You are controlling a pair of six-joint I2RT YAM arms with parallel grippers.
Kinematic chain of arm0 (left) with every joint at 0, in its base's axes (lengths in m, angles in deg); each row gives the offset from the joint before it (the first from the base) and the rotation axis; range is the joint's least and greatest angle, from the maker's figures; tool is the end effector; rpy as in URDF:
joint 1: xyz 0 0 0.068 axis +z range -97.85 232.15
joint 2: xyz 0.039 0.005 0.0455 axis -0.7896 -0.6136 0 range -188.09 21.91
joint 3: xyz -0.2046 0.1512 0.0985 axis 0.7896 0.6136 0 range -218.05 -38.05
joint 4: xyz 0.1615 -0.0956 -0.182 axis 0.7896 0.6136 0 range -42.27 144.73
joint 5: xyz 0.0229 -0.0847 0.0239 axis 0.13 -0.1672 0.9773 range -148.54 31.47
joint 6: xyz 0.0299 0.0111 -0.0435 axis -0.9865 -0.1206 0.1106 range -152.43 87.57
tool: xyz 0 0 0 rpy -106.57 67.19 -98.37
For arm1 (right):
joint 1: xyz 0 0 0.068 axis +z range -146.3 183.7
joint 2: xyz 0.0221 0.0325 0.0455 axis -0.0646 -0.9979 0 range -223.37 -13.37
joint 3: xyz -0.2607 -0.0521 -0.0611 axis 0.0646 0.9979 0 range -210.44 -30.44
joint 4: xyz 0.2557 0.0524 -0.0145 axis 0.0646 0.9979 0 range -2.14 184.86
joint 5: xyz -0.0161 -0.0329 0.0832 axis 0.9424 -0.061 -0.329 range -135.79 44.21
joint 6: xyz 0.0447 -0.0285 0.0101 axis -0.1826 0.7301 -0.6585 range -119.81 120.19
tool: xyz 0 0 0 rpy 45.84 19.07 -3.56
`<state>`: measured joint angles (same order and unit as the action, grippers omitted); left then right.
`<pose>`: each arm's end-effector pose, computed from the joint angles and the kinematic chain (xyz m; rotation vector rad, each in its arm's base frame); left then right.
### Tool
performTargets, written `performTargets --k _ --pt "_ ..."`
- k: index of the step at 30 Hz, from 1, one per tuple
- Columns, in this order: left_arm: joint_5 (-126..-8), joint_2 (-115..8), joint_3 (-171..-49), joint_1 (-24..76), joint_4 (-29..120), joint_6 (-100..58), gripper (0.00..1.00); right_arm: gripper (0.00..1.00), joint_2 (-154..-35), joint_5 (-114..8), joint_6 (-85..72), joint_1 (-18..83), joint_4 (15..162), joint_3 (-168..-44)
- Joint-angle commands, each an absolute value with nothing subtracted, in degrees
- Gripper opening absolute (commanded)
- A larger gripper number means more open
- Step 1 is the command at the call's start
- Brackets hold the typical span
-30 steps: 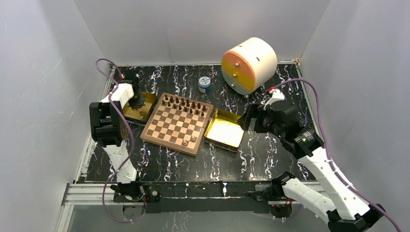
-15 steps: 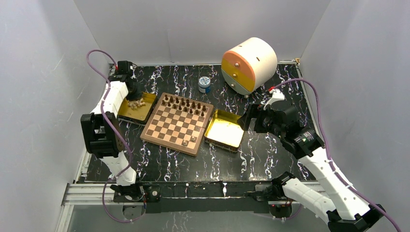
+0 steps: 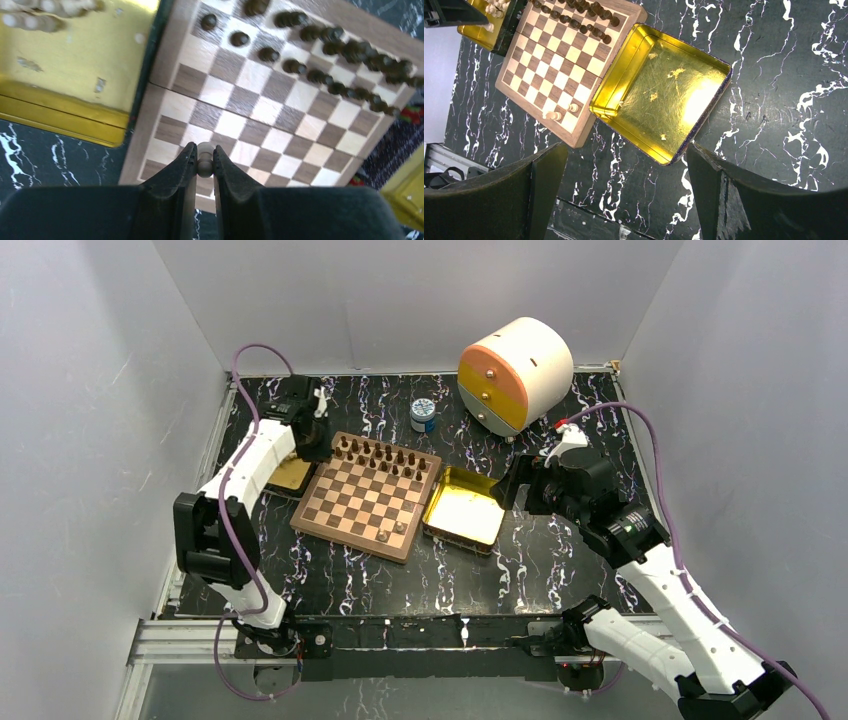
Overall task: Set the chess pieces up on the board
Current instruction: Place the chess piece on the chessboard.
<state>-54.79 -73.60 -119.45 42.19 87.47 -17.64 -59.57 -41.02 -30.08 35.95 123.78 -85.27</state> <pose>0.3571 -0.0603 0.2863 -0.1325 2.5068 -0.0954 0.1434 0.0869 0.3499 0.0171 2.0981 0.5885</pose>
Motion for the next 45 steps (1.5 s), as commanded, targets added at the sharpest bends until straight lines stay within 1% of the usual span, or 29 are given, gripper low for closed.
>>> performTargets --k 1,5,13,23,28,45 --pt "-55.64 -68.11 -116.88 38.13 89.45 -18.3 0.12 0.99 -59.73 -40.51 -30.23 35.73 120.64 -85.66" --pt "-55.75 -67.5 -115.18 33.53 89.27 -16.63 0.12 0.99 -59.82 -40.43 -30.14 35.77 120.56 -85.68" --pt "-52.19 -66.69 -113.76 24.6 88.64 -12.81 0.12 0.99 -59.77 -40.98 -30.31 35.74 120.47 -85.52" --pt "-49.6 -67.04 -111.64 17.12 87.46 -9.21 0.12 0.99 -59.87 -41.99 -30.4 35.76 119.63 -85.36" --pt "-48.77 -68.21 -111.04 14.21 86.66 -7.99 0.12 0.99 -59.64 -42.07 -30.49 35.74 119.75 -85.43" --pt "-49.1 -71.05 -105.98 11.46 82.8 -5.43 0.12 0.99 -59.34 -41.95 -30.71 35.77 119.76 -84.62"
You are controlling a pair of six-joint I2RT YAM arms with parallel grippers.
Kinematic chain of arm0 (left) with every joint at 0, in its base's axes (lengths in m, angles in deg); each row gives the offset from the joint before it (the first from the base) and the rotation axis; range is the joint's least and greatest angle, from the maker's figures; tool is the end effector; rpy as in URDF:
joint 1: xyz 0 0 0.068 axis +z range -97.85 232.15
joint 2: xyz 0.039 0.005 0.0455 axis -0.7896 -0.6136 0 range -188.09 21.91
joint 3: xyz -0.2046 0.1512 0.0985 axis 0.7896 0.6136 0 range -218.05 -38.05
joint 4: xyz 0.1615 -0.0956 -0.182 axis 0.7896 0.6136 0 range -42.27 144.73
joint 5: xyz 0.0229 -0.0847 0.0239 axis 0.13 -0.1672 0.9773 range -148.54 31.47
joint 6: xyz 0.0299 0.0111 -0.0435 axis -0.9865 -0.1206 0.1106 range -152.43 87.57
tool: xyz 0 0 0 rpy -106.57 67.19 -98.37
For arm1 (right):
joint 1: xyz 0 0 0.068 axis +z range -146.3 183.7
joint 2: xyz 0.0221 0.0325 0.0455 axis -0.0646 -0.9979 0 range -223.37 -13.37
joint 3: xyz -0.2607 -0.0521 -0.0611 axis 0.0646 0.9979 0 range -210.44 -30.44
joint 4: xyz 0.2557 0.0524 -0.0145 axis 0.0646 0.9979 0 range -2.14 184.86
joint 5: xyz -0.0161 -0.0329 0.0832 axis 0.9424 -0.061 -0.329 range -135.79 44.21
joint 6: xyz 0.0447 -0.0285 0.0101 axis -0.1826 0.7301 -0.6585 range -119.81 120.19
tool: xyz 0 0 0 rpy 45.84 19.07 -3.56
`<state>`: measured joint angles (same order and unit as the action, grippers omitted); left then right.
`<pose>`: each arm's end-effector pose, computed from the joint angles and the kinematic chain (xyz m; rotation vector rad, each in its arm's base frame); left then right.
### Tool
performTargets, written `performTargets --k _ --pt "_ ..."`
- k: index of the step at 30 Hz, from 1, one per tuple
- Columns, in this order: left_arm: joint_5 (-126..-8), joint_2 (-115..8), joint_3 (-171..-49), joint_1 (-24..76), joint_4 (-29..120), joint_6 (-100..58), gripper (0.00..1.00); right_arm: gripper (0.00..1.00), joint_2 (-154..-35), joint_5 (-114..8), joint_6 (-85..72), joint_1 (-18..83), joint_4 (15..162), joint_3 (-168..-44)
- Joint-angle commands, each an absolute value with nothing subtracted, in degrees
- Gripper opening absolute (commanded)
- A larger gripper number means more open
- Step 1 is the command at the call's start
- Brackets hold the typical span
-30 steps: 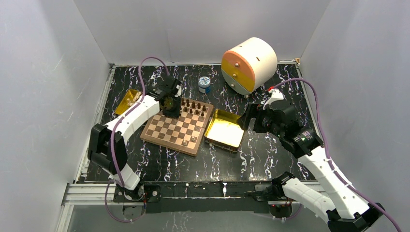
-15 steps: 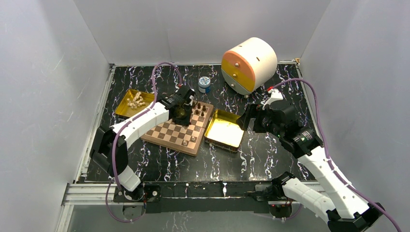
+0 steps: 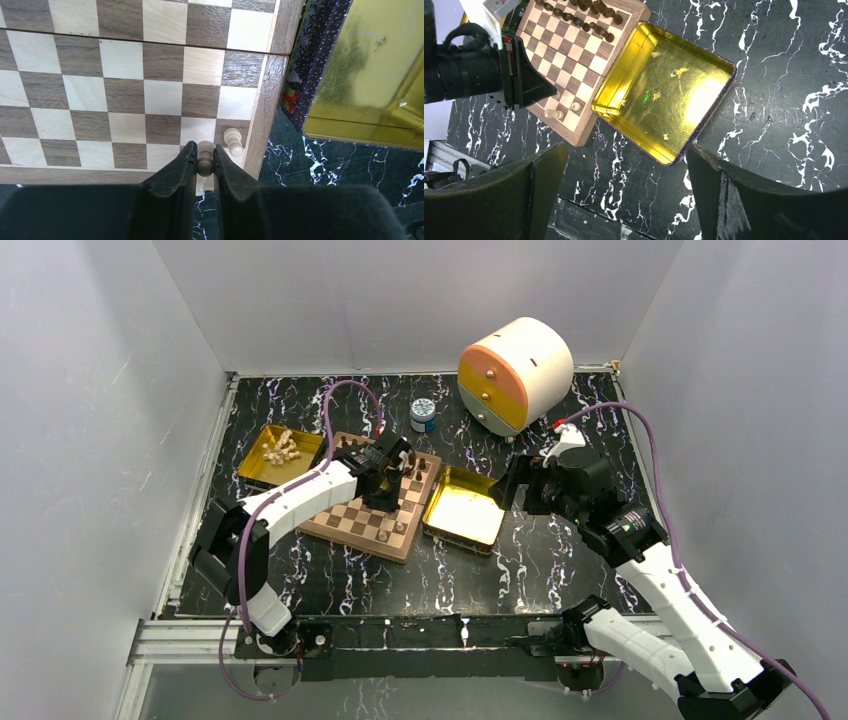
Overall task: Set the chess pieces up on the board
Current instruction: Place the chess piece on the chessboard.
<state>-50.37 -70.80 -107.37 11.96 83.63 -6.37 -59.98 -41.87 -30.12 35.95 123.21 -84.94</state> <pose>0.2607 -0.2135 0.2411 0.2700 2.5935 -0.2354 0.1452 0.0887 0.3479 0.0082 2.1045 0.6019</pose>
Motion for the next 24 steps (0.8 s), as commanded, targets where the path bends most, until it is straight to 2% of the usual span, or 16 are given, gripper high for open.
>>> performTargets --k 1,24 --pt "-49.05 -71.22 -105.66 11.47 82.64 -5.42 0.12 0.99 -59.35 -41.88 -30.67 35.72 119.76 -84.74" --pt "-48.6 -74.49 -103.85 11.02 80.93 -5.68 0.13 0.99 -59.39 -42.1 -30.84 35.78 119.74 -84.6"
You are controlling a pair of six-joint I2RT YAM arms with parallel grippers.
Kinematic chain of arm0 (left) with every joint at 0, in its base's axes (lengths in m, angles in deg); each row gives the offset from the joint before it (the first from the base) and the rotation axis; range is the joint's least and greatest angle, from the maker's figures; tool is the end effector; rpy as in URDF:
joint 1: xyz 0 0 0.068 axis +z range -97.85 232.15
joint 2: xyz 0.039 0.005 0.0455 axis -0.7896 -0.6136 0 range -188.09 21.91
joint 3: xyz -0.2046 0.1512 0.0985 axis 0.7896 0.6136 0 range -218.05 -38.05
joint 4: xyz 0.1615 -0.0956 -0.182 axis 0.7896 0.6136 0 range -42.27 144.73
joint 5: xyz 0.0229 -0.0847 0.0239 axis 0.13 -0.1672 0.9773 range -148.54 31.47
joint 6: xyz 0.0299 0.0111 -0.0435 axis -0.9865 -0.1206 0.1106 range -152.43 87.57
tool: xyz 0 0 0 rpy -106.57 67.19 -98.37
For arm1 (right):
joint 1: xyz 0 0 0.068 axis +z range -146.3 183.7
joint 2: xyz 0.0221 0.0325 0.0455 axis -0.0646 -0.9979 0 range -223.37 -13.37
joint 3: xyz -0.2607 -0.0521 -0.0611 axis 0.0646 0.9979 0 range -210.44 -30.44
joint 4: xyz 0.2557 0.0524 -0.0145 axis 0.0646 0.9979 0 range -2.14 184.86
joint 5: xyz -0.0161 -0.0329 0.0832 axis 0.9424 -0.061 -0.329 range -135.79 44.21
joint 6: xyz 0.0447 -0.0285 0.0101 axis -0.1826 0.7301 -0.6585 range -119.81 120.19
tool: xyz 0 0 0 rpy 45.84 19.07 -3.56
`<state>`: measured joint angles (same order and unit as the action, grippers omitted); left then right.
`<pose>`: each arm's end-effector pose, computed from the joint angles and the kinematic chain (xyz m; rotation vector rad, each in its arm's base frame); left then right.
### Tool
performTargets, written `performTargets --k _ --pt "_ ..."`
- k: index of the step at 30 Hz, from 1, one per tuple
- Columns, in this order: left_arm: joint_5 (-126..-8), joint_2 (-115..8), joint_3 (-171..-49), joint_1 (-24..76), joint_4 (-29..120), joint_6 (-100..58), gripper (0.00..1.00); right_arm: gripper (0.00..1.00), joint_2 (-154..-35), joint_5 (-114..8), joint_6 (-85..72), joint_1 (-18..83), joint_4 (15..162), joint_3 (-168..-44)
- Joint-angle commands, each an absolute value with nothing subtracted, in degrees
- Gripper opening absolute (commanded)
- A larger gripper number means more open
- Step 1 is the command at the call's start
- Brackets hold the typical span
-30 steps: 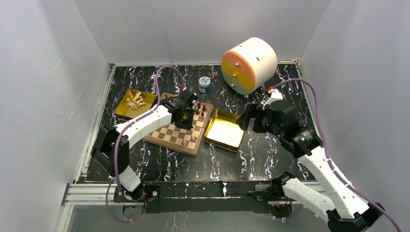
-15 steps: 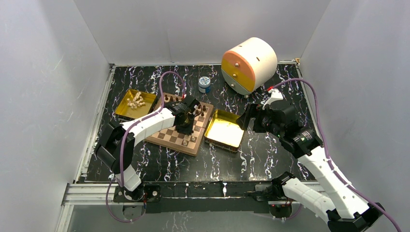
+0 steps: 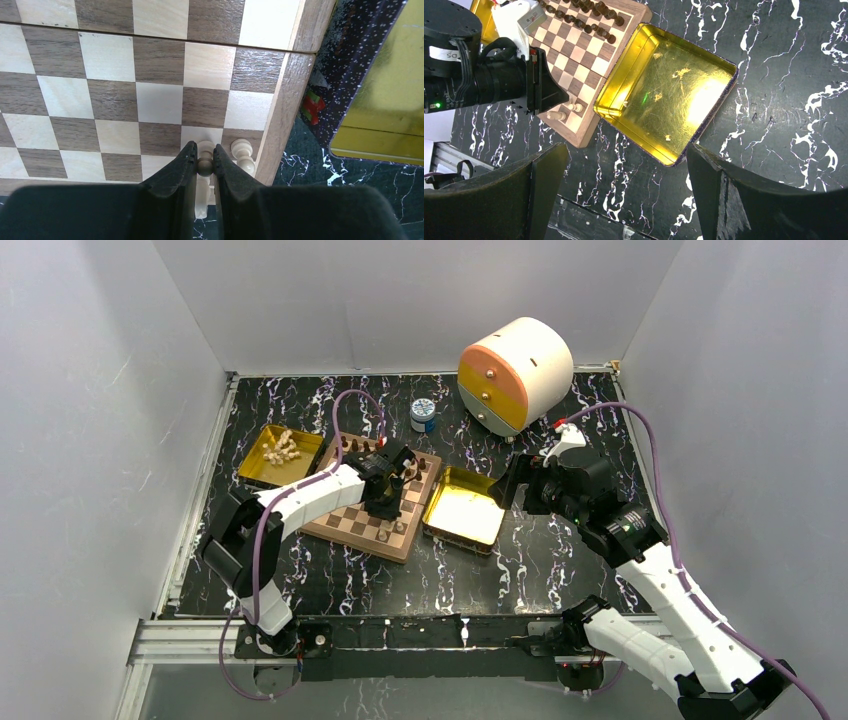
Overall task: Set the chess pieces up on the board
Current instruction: Place the chess piece on the chessboard.
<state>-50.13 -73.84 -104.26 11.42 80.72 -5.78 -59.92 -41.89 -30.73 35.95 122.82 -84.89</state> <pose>0.2608 -0.2175 0.2107 0.2782 2.6420 -0.1978 0.1453 0.0887 0.3484 0.0195 2.0989 0.6119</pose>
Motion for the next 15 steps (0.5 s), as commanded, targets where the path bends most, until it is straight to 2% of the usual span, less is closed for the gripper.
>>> performTargets --k 1,8,15 --pt "-48.56 -74.51 -103.75 11.0 81.06 -5.71 0.13 0.99 -59.33 -42.12 -30.83 35.78 119.73 -84.56" --pt "-48.16 -74.44 -103.58 10.78 81.07 -5.67 0.14 0.99 -59.11 -42.01 -30.84 35.77 119.59 -84.3" --pt "-47.61 -74.43 -103.54 10.64 81.21 -5.88 0.19 0.99 -59.05 -42.11 -30.84 35.73 119.58 -84.23"
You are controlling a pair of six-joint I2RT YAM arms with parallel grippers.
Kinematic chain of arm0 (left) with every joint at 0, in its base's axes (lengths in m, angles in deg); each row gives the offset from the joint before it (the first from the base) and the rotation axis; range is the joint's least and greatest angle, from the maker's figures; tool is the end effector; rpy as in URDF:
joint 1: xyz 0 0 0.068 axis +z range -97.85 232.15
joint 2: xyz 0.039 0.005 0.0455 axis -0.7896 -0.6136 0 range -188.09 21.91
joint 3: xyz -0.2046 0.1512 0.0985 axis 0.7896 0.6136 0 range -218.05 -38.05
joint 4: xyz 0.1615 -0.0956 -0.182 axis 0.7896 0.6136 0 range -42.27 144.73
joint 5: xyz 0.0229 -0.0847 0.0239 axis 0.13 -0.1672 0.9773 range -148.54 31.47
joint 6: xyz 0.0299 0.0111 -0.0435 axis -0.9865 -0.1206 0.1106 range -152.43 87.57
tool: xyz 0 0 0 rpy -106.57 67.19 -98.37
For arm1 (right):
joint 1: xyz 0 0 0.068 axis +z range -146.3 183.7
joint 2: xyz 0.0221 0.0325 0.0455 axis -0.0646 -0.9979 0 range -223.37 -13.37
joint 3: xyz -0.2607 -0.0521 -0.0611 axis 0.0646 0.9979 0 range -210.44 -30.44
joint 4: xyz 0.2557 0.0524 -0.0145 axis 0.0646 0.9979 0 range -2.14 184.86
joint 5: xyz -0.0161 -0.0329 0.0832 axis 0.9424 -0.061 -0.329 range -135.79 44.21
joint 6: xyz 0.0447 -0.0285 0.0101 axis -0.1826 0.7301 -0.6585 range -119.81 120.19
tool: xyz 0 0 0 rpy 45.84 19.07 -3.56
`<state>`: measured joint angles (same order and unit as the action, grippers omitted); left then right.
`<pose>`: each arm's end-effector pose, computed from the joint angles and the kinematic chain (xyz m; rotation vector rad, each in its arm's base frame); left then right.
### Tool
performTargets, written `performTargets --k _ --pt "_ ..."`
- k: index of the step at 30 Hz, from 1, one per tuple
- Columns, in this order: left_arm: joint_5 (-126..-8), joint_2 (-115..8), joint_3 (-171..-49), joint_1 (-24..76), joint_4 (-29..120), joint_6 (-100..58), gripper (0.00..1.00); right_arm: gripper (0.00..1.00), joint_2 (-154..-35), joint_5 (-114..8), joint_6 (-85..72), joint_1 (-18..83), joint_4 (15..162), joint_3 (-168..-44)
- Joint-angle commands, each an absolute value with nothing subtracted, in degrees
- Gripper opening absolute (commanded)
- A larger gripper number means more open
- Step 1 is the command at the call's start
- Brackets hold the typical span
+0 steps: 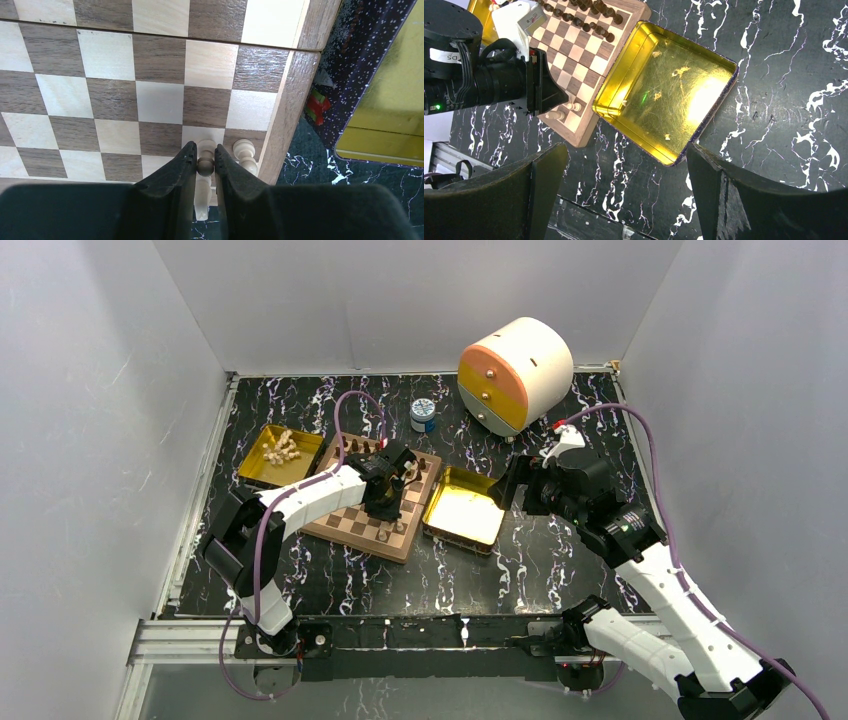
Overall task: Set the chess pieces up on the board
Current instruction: Place the chess piece on the chessboard.
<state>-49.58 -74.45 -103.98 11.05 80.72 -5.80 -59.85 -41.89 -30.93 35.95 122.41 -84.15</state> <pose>0.2597 -0.2191 0.2059 0.2868 2.6506 -0.1776 0.1459 0.0891 0.3450 0.0230 2.1037 0.6118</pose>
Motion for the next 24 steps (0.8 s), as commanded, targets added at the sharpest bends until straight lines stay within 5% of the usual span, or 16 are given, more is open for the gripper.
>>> performTargets --k 1,24 --pt "-47.4 -74.42 -103.65 10.61 81.29 -5.93 0.19 0.99 -58.96 -42.1 -30.84 35.73 119.58 -84.15" --pt "-47.35 -73.9 -107.81 10.4 81.84 -4.4 0.29 0.99 -58.82 -42.19 -31.02 35.75 119.54 -83.92"
